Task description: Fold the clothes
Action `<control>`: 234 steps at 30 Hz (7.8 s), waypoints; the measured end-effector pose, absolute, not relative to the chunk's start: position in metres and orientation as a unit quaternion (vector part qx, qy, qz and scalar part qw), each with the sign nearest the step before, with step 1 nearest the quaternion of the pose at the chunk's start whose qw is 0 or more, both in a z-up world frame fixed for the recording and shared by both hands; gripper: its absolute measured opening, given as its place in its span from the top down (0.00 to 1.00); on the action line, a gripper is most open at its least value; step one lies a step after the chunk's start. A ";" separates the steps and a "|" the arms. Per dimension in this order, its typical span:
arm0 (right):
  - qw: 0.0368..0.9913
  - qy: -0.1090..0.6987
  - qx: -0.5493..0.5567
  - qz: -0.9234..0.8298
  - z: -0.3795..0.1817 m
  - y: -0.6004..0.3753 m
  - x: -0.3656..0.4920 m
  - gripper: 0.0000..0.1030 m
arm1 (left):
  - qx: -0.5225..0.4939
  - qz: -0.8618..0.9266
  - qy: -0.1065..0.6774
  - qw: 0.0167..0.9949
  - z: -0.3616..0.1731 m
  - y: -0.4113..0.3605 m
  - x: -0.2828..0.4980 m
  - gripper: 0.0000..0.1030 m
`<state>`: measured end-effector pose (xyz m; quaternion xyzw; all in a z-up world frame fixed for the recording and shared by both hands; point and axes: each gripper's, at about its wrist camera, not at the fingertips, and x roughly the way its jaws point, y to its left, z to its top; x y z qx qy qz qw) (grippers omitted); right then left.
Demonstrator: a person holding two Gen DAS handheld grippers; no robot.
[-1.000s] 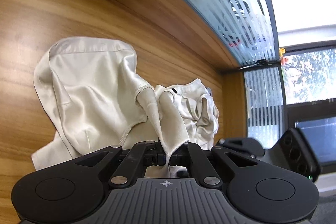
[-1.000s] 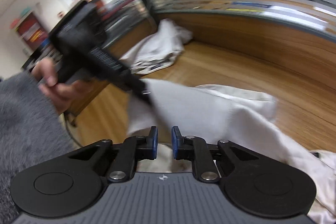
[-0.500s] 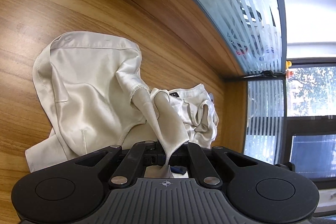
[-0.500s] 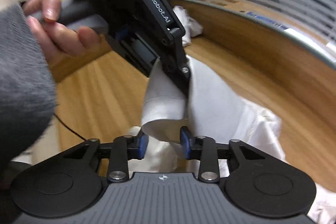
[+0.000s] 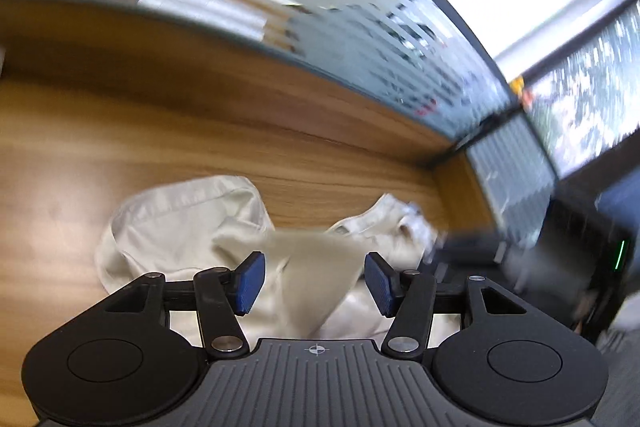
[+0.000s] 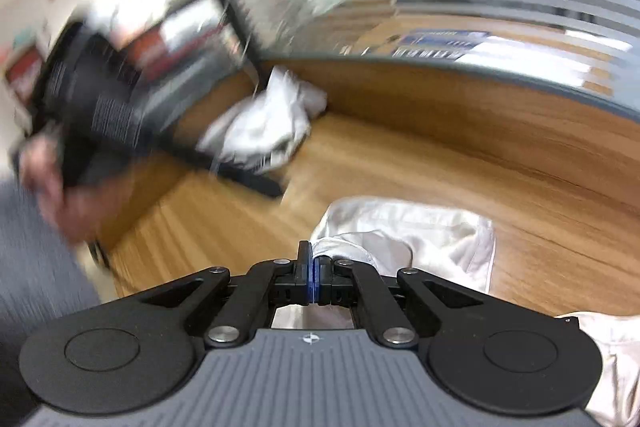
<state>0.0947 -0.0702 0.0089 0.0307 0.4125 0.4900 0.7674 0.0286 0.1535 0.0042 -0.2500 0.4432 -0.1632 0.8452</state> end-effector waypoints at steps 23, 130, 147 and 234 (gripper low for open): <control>0.776 0.392 0.079 0.487 0.048 -0.034 0.140 0.93 | -0.114 -0.050 0.366 0.922 0.008 0.096 0.035 0.97; 0.804 0.494 -0.150 0.295 -0.120 -0.246 0.106 0.49 | -0.207 0.145 0.410 0.876 -0.028 0.086 -0.007 0.38; 0.816 0.484 0.005 0.315 -0.054 -0.305 0.123 0.95 | -0.096 -0.056 0.450 0.886 -0.061 -0.059 0.079 0.33; 0.783 0.456 0.273 0.324 0.008 -0.382 0.089 0.95 | -0.046 -0.264 0.357 0.895 -0.013 -0.157 0.093 0.63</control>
